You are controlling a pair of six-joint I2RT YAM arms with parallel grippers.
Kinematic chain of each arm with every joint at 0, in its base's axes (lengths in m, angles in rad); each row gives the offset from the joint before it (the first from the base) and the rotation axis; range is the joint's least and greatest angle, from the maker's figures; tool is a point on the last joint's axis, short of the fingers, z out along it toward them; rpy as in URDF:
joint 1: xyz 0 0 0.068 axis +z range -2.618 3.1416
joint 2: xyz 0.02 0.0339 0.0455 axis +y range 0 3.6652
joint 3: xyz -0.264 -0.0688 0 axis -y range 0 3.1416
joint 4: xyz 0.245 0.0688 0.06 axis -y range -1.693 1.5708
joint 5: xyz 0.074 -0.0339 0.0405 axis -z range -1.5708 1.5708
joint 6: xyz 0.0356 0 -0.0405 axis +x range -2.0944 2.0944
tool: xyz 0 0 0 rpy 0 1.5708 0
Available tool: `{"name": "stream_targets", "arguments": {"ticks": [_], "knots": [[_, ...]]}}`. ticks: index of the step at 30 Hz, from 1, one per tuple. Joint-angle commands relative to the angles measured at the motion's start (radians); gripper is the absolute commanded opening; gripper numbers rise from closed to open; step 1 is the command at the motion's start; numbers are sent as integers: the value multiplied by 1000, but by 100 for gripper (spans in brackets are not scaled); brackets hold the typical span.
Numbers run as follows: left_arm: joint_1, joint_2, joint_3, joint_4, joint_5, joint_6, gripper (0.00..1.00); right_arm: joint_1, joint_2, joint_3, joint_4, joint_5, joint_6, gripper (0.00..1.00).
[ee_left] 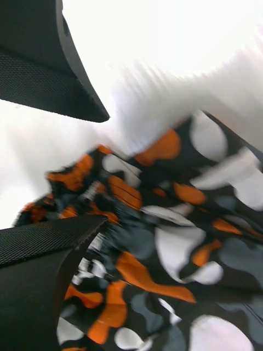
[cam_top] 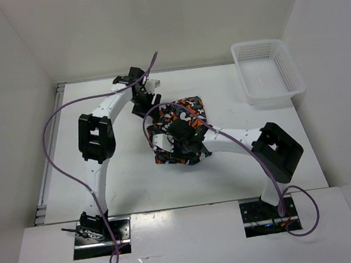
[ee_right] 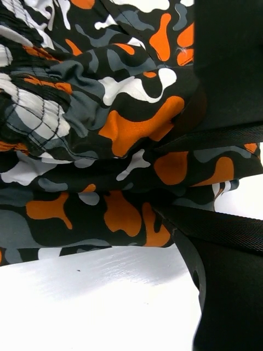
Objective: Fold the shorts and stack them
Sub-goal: Fold the shorts
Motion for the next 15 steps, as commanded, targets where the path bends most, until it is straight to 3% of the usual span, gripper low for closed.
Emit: {"name": "stream_targets", "arguments": {"ticks": [1,4,6,10,15], "knots": [[25,-92,-45,-43,-40,4,76,-6,-22,-25,89,8,14,48],[25,-78,-84,-64,-15,4,75,-6,-13,-25,103,36,14,41],[25,-66,-84,-90,31,4,69,-6,-13,-25,112,47,5,37],[36,-78,-133,-114,20,4,55,-6,-13,-25,112,57,5,16],[58,-87,-164,-104,73,4,52,-6,-22,-25,103,57,-6,13]]}}
